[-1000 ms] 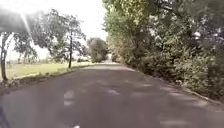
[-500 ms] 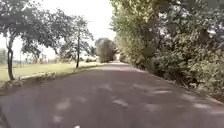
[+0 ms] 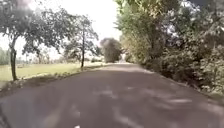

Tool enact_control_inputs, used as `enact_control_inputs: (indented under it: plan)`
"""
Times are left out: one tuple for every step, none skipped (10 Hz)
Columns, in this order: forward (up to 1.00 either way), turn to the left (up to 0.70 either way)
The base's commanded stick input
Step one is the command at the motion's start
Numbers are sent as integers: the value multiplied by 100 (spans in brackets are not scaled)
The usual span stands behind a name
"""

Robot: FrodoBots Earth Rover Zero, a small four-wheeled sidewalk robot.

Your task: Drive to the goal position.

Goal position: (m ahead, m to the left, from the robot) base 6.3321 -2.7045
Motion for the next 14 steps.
enact_control_inputs:
  plan:
    - [100, -11]
    - [100, -11]
    - [100, -12]
    - [100, -12]
    - [100, -12]
    - [100, -12]
    - [100, -12]
    - [100, -12]
    - [100, -12]
    - [100, -8]
    - [100, -7]
    - [100, -6]
    - [100, -6]
    - [100, -6]
